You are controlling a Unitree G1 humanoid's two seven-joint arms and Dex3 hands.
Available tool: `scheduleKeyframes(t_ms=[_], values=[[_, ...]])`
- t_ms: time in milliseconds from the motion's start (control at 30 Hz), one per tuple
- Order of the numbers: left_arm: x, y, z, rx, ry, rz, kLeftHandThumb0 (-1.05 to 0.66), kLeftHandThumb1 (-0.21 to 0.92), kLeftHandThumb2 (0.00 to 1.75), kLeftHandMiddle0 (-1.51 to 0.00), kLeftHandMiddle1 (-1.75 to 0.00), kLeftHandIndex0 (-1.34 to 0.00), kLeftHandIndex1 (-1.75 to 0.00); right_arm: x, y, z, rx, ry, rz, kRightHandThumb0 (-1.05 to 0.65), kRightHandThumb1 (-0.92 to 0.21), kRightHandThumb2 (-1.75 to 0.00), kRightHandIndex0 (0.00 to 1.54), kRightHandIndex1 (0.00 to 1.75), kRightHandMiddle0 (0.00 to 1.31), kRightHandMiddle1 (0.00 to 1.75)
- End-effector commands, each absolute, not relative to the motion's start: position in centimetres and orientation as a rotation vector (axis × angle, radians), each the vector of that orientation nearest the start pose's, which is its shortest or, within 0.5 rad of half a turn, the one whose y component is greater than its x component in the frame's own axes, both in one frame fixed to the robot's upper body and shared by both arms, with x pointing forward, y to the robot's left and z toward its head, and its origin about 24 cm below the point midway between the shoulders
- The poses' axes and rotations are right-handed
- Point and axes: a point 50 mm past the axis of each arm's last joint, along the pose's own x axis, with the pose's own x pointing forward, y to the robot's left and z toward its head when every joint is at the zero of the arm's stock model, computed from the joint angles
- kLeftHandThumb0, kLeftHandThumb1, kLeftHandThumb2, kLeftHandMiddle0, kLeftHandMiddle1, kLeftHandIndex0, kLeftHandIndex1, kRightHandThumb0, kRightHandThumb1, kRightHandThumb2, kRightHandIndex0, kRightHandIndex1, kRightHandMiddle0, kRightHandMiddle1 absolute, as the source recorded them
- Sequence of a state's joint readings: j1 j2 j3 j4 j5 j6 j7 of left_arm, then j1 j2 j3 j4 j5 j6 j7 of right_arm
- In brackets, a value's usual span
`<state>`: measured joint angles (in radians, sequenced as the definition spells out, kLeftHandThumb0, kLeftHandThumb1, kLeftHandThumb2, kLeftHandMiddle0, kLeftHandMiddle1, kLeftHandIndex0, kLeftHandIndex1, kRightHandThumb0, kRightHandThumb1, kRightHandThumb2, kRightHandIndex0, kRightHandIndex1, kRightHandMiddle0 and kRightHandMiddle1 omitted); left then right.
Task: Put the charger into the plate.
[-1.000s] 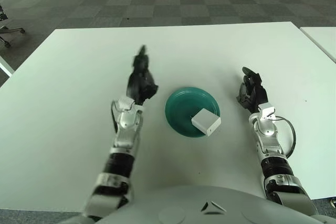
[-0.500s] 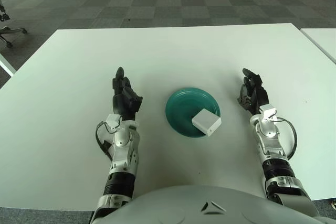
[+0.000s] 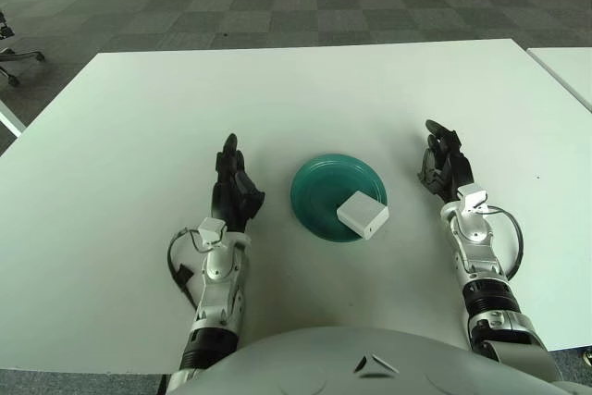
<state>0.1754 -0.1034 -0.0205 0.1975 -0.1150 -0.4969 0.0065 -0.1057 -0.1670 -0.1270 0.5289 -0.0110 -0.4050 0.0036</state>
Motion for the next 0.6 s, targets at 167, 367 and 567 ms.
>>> scheduleKeyframes(t_ms=[167, 367, 567], values=[[19.1, 14.7, 0.4, -0.171, -0.098, 0.075, -1.03, 0.92, 1.08, -0.02, 0.0, 0.0, -0.19, 23.5, -21.5, -3.6, -0.14, 0.172, -0.12, -0.9, -0.92, -0.91, 0.16, 0.0, 0.0, 0.57], [18.9, 15.0, 0.5, -0.144, -0.092, 0.06, -1.02, 0.92, 1.13, -0.02, 0.0, 0.0, -0.25, 23.4, -21.5, -3.8, -0.14, 0.175, -0.12, -0.9, -0.92, -0.91, 0.16, 0.0, 0.0, 0.57], [19.0, 15.4, 0.3, -0.085, -0.112, 0.039, -1.02, 0.92, 1.16, -0.04, -0.01, 0.0, -0.3, 21.0, -14.0, -4.1, -0.167, 0.017, 0.061, -0.81, -0.92, -0.92, 0.17, 0.0, 0.0, 0.45]])
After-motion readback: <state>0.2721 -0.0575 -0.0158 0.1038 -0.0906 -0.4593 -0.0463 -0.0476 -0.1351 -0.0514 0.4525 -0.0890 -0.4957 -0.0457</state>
